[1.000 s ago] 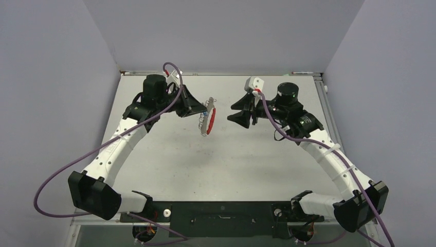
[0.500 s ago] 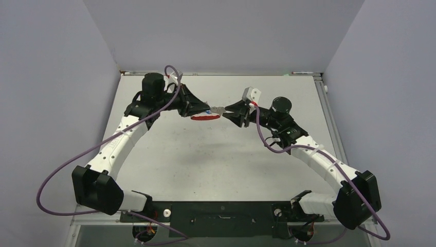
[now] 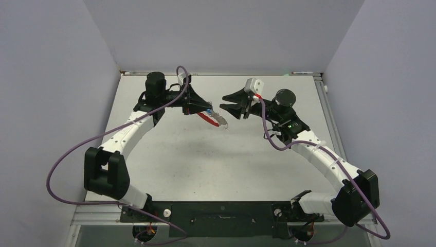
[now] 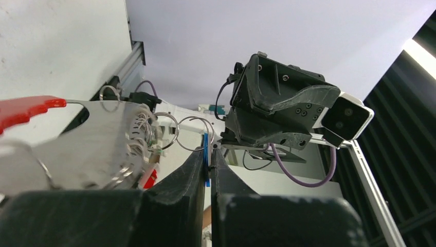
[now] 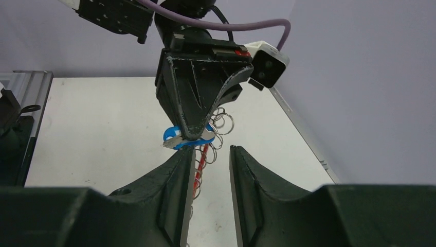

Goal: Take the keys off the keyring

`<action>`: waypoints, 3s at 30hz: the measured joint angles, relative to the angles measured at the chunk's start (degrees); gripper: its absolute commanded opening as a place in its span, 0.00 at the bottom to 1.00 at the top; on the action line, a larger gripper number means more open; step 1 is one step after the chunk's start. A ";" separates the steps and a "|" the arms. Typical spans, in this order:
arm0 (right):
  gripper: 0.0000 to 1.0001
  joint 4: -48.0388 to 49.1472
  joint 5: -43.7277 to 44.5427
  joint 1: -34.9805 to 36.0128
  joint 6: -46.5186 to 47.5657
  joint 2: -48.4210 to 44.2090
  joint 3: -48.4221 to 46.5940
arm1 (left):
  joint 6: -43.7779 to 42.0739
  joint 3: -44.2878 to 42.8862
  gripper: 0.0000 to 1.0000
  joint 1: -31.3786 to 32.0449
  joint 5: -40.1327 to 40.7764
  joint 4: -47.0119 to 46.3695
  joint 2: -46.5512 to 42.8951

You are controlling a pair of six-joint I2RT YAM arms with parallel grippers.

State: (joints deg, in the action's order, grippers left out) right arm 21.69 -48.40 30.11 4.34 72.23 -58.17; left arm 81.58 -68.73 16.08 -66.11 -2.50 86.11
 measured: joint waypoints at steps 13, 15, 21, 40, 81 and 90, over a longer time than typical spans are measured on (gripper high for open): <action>0.34 -2.12 -1.81 1.22 0.07 0.63 -0.37 | 8.35 0.57 0.00 1.25 -5.99 -10.62 1.11; 0.34 -2.23 -1.68 1.60 0.07 0.90 -0.37 | 8.55 0.57 0.00 1.55 -6.29 -11.04 1.11; 0.33 -2.78 0.04 2.89 1.38 1.51 -0.37 | 9.20 0.55 0.00 2.47 -6.75 -11.56 1.11; 0.10 -9.09 4.35 4.13 9.22 1.66 -0.37 | 8.90 -0.44 0.00 3.80 -8.11 -11.89 1.11; 0.31 -11.87 -3.04 0.68 3.52 1.81 -4.74 | 7.96 -2.05 0.00 3.82 -8.63 -11.65 2.05; 0.29 -11.65 -2.82 1.49 3.96 2.56 -4.74 | 7.78 -2.58 0.00 3.82 -8.76 -11.47 2.12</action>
State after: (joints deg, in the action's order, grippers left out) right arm 10.04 -51.22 31.59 8.29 74.78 -62.92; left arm 89.36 -71.31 19.90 -74.87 -13.98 88.23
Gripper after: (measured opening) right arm 0.291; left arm 0.019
